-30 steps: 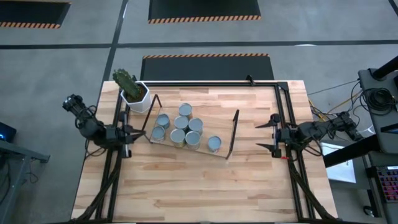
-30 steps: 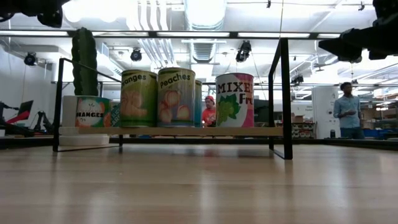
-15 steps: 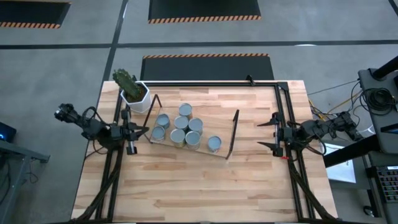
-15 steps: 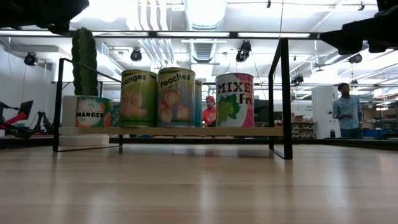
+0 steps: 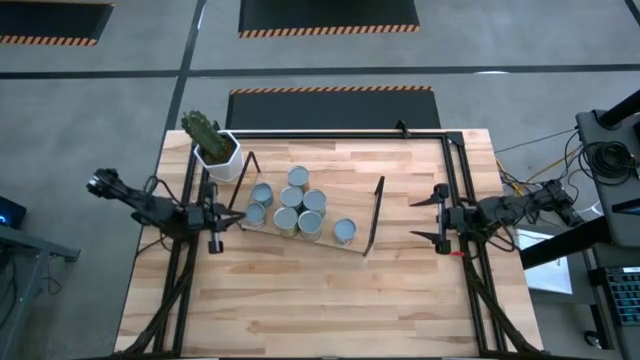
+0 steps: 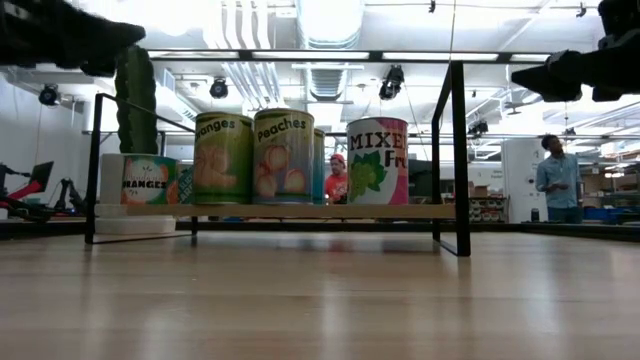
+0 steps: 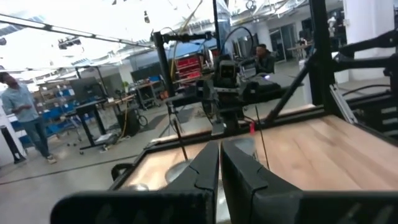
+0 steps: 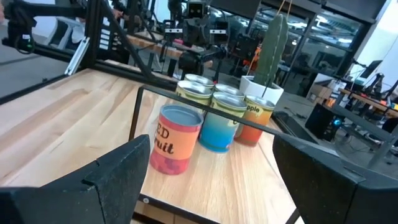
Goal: Pick and place cans onto a shelf
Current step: Return to Home Position
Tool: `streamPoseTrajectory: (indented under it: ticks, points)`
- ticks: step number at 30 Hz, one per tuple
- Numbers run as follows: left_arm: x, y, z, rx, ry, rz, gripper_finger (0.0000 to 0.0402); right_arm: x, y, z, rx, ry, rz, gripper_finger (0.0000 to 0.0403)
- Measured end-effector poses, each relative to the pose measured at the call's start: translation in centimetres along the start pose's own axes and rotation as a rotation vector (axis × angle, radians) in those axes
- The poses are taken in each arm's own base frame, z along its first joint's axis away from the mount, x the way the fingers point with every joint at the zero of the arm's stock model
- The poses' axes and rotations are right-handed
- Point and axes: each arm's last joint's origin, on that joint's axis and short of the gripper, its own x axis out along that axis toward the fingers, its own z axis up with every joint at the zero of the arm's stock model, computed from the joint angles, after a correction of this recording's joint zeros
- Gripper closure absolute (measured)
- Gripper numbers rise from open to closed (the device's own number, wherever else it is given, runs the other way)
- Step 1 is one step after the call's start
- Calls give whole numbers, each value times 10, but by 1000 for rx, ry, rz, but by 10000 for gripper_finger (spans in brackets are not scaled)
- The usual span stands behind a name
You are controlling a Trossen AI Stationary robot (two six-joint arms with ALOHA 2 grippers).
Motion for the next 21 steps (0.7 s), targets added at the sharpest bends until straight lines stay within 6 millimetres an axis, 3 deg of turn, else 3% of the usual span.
streamPoseTrajectory:
  ticks: [9,21]
  points:
    - [-1,-8,-25,-19,-12,3,402,5,3,-9,20,-50,-39,76]
    - [-1,-8,-24,-85,-11,-15,402,6,1,-11,69,-10,-150,76]
